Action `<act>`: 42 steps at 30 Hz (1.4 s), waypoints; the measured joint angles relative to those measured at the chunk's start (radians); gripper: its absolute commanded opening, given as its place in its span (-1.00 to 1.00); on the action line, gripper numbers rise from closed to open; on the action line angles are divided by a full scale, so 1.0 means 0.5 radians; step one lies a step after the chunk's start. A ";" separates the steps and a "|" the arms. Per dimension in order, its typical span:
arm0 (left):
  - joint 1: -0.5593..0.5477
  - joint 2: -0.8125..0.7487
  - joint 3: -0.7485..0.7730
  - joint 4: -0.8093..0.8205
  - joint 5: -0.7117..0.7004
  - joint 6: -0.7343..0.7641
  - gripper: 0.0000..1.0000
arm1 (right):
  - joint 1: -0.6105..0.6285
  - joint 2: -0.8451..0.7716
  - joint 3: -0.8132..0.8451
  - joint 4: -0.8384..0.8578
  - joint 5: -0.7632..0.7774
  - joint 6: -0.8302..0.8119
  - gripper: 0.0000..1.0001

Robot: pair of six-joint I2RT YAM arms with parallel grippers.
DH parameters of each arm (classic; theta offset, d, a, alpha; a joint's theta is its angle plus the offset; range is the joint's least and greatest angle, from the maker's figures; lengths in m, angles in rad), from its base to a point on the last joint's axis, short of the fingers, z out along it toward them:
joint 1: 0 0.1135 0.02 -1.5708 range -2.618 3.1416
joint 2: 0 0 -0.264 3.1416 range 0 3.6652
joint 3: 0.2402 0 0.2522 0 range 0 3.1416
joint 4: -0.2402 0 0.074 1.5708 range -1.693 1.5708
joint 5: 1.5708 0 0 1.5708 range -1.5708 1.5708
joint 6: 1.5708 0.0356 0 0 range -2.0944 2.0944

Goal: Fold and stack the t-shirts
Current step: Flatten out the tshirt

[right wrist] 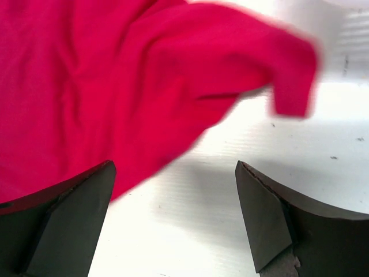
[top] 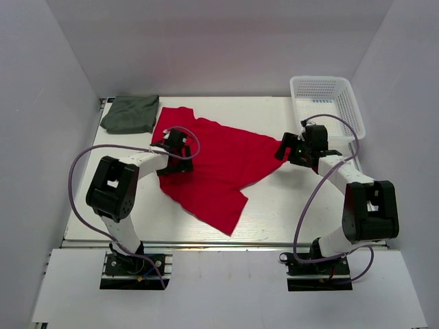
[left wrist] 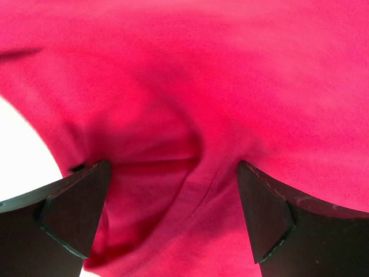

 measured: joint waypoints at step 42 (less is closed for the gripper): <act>-1.229 -0.615 -0.497 -0.384 0.507 -0.101 0.55 | 0.271 0.090 0.153 -0.354 0.505 -0.026 0.80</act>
